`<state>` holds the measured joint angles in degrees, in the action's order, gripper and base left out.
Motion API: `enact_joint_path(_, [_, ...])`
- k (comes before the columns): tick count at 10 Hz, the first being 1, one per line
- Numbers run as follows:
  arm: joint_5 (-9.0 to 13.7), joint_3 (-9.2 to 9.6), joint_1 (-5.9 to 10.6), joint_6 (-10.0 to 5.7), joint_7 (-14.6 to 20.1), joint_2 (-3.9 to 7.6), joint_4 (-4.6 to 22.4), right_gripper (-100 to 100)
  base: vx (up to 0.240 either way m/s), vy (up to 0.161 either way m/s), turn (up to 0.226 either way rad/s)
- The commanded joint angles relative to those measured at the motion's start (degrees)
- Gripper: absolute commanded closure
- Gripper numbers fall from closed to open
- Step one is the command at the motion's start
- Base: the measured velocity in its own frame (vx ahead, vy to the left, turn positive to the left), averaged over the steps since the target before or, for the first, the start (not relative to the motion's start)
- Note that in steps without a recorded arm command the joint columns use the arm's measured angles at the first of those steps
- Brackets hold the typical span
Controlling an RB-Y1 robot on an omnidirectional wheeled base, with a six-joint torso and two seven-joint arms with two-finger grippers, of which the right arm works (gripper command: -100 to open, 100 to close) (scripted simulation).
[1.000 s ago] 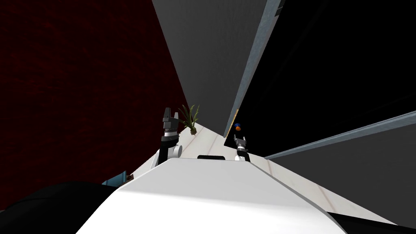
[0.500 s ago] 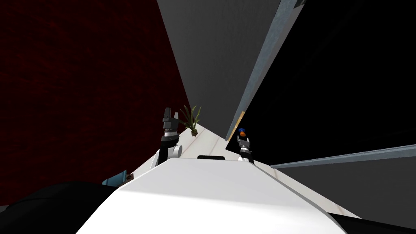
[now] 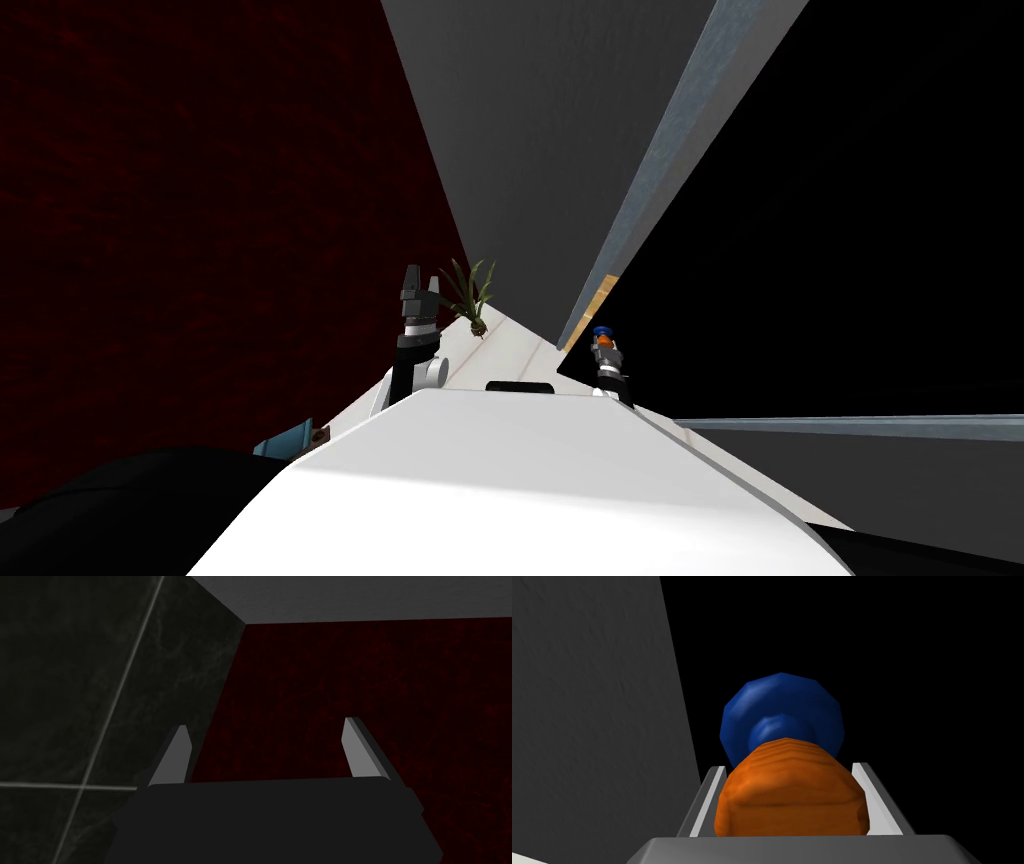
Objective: Pull the door open
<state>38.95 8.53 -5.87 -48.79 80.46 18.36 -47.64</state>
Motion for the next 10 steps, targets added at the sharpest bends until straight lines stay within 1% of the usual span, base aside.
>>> enact_joint_path(1, [-0.1,0.22,-0.05,0.07,0.0,-0.26,0.0,100,-0.032,0.005,0.017])
enact_joint_path(4, [-0.1,0.22,-0.05,0.07,0.0,-0.26,0.0,100,-0.011,0.003,-0.002])
enact_joint_path(5, [-0.5,1.28,-0.75,-0.22,1.4,0.86,-0.2,100,-0.124,-0.008,0.108])
enact_joint_path(6, [-0.6,1.56,-0.88,-0.34,1.8,1.11,-0.2,100,-0.188,-0.039,0.120])
enact_joint_path(10, [-1.8,4.20,-2.13,-1.44,5.1,3.45,-0.9,100,-0.222,-0.019,0.112])
